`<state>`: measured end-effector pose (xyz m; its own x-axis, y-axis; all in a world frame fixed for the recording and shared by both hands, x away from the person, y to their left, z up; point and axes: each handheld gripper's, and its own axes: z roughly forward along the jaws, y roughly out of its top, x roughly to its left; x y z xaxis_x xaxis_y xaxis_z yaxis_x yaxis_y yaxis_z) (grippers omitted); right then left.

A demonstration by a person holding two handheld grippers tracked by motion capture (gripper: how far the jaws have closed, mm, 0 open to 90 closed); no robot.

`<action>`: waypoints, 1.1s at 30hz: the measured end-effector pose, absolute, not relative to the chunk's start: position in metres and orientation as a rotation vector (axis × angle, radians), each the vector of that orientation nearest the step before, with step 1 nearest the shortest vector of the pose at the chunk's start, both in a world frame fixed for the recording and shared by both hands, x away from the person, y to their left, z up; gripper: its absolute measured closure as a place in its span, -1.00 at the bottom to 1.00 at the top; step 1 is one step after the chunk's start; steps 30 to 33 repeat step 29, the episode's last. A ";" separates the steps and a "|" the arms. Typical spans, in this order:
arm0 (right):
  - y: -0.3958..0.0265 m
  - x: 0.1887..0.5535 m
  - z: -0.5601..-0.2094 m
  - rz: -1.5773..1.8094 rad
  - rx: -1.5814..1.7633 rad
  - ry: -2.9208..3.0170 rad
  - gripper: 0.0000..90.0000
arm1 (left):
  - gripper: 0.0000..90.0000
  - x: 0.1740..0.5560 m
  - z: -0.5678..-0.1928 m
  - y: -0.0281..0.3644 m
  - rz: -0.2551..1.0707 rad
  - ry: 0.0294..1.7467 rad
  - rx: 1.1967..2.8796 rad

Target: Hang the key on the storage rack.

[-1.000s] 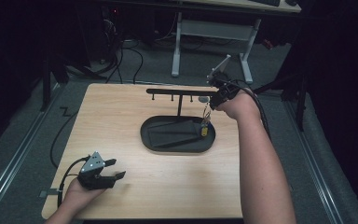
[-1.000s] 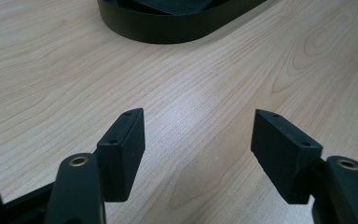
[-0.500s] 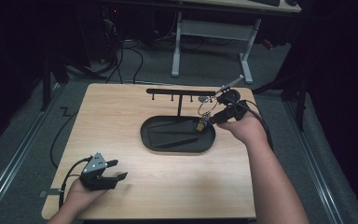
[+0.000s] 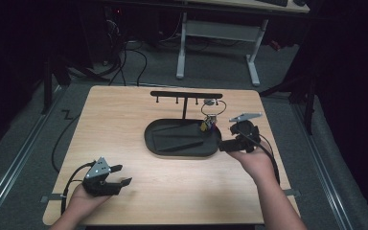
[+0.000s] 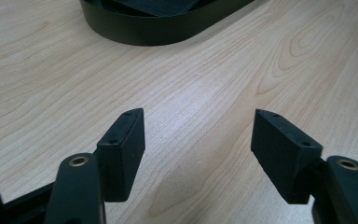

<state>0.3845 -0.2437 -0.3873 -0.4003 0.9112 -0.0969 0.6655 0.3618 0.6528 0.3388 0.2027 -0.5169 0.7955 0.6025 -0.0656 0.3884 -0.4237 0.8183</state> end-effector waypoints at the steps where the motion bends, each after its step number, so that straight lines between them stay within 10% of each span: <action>1: -0.245 0.380 -0.394 0.768 1.373 2.177 -0.81 | -0.21 0.339 -0.517 0.203 0.295 0.733 2.069; 16: -0.269 0.298 -0.519 1.045 1.393 1.974 -0.83 | -0.22 0.337 -0.520 0.198 0.273 0.739 2.068; 33: -0.267 0.288 -0.518 1.086 1.375 1.956 -0.80 | -0.23 0.332 -0.519 0.198 0.284 0.727 2.074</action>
